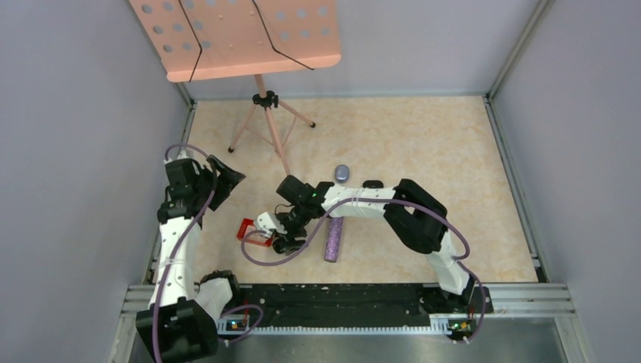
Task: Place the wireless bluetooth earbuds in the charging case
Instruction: Pick up the charging case at the center of the board.
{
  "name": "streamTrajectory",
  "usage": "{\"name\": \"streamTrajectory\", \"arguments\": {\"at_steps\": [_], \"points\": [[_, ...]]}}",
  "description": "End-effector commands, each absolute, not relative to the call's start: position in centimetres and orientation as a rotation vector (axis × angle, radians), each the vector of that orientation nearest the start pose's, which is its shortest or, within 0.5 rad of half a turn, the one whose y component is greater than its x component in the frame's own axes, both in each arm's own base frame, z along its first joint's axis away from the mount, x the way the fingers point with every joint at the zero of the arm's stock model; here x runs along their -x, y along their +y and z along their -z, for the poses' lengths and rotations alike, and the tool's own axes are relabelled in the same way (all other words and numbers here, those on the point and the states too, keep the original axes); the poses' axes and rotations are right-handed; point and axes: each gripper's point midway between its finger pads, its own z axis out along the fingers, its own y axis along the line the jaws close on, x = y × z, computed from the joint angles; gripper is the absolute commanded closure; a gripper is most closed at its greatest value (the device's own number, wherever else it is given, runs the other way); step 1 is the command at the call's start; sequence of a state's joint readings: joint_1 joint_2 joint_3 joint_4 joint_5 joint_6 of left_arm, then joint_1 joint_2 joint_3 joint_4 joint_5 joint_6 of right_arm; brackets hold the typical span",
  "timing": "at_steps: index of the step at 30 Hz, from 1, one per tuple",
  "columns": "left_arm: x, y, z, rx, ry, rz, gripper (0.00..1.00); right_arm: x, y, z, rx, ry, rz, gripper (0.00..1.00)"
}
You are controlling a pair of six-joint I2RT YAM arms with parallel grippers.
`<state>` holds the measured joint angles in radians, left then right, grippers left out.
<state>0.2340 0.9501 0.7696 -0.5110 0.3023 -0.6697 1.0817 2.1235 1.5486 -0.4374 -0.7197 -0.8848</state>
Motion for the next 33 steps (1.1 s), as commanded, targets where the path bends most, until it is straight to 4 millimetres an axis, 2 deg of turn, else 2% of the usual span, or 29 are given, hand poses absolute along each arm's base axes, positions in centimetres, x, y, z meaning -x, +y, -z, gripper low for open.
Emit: {"name": "streamTrajectory", "arguments": {"at_steps": [1, 4, 7, 10, 12, 14, 18, 20, 23, 27, 29, 31, 33], "points": [[-29.2, -1.1, -18.1, 0.835, 2.055, 0.61, 0.19, -14.4, 48.5, -3.0, 2.228, 1.152, -0.973, 0.35], [-29.1, -1.2, -18.1, 0.836, 2.054, 0.617, 0.19, -14.4, 47.8, -1.4, 2.28, 1.135, -0.9, 0.38], [-29.3, -1.3, -18.2, 0.827, 2.051, 0.63, 0.19, -14.5, 47.1, -0.7, 2.297, 1.149, -0.871, 0.48], [-29.6, -1.7, -18.2, 0.805, 2.052, 0.662, 0.21, -15.4, 46.8, -1.3, 2.285, 1.169, -0.804, 0.66], [-29.8, -2.2, -18.3, 0.8, 2.06, 0.699, 0.22, -16.2, 46.4, -2.6, 2.249, 1.193, -0.773, 0.69], [-30.1, -2.8, -18.3, 0.764, 2.07, 0.744, 0.23, -17.6, 46.1, -6.0, 2.169, 1.209, -0.761, 0.72], [-31.3, -4.7, -19.2, 0.605, 2.079, 0.817, 0.24, -20.9, 43.5, -13.7, 1.971, 1.262, -0.724, 0.75], [-31.8, -6.4, -20.3, 0.472, 2.083, 0.86, 0.23, -22.4, 41.7, -17.5, 1.865, 1.282, -0.682, 0.75], [-32.2, -10.2, -22.8, 0.216, 2.022, 0.979, 0.23, -24.5, 38.6, -22.2, 1.698, 1.326, -0.59, 0.75], [-31.2, -16.3, -28.7, -0.219, 1.777, 1.149, 0.21, -27.4, 34.6, -27.1, 1.491, 1.338, -0.419, 0.73], [-30.4, -19.3, -30.8, -0.433, 1.685, 1.198, 0.2, -28.2, 33.2, -28.9, 1.433, 1.318, -0.349, 0.73], [-30.1, -21.2, -32.2, -0.563, 1.613, 1.234, 0.2, -28.7, 32.2, -30.4, 1.396, 1.285, -0.301, 0.73], [-30.3, -22.6, -33.6, -0.619, 1.549, 1.3, 0.2, -29.1, 31.7, -31.4, 1.38, 1.258, -0.255, 0.73]]}}
